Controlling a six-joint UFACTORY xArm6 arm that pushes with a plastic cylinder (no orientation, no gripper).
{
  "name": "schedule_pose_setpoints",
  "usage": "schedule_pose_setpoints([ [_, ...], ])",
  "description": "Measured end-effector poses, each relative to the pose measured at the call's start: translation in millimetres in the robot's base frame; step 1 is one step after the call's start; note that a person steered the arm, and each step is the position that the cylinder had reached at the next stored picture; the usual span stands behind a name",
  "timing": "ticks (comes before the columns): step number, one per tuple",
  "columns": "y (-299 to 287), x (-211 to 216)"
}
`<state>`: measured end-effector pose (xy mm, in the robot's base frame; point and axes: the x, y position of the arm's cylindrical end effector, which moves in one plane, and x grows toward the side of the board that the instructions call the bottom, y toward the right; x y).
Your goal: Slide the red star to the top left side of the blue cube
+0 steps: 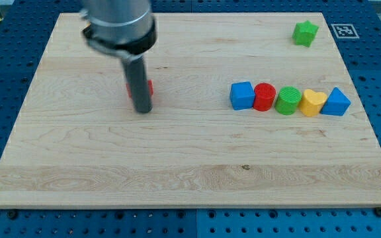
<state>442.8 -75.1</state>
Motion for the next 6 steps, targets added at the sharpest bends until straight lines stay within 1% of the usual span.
schedule_pose_setpoints([
  [1,-1.4,4.3],
  [2,-41.6,22.1],
  [3,-56.0,0.7],
  [4,-21.6,-19.8],
  [5,40.9,-29.8],
  [6,61.7,-30.1],
])
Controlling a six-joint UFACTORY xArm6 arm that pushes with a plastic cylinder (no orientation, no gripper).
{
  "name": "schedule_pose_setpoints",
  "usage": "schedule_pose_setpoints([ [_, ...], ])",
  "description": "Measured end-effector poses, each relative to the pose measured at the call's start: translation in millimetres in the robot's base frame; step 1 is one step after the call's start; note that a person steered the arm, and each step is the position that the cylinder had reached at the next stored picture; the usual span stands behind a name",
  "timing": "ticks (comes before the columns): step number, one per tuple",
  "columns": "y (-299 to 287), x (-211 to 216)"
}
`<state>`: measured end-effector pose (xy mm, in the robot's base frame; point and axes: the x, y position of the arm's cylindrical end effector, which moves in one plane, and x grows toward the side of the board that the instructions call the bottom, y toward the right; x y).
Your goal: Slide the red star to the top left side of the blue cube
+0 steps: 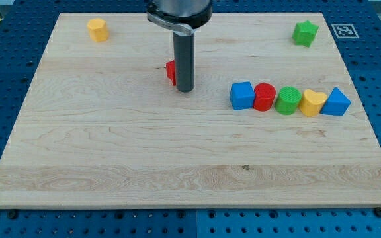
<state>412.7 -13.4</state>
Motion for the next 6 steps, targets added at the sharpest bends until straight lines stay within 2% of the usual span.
schedule_pose_setpoints([
  [1,-35.3,9.2],
  [2,-65.6,-0.1],
  [3,-57.7,-37.2],
  [4,-22.1,-51.3],
  [5,21.7,-50.8],
  [6,28.2,-50.6],
])
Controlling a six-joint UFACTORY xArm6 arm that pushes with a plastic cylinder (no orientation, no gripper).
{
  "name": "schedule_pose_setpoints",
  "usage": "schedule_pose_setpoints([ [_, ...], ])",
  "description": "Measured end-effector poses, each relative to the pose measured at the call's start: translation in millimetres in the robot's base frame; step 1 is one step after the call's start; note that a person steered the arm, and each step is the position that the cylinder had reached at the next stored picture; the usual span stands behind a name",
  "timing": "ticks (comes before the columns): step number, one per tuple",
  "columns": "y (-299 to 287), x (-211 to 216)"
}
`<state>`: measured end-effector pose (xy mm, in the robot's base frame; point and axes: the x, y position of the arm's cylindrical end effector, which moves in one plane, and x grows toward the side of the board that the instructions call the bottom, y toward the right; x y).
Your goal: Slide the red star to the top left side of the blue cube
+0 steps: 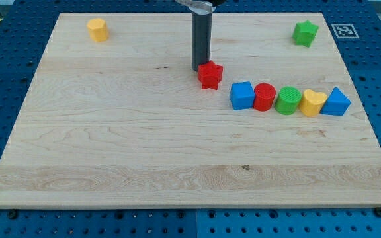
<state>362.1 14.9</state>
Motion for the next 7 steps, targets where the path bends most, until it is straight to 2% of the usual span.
schedule_pose_setpoints([
  [2,-16.8,7.6],
  [3,-7.0,14.0],
  [4,31.7,14.1],
  [5,33.6,14.1],
  [7,-48.5,10.8],
])
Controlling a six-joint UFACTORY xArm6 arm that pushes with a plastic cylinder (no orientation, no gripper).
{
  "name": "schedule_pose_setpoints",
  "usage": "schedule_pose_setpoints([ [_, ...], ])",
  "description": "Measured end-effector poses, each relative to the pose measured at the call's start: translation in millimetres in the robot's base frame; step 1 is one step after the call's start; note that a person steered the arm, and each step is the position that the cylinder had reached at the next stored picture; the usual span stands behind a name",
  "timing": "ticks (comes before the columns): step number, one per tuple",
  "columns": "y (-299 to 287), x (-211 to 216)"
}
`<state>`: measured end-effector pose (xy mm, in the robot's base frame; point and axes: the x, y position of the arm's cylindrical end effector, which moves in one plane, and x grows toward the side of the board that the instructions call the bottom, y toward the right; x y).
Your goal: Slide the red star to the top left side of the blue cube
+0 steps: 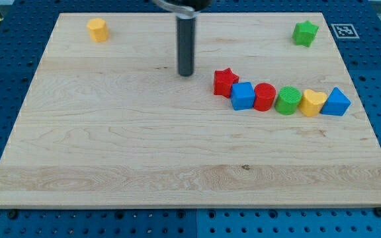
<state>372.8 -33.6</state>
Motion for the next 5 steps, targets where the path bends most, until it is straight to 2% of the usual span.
schedule_pose_setpoints([
  [1,-8.4,8.7],
  [5,90.0,14.2],
])
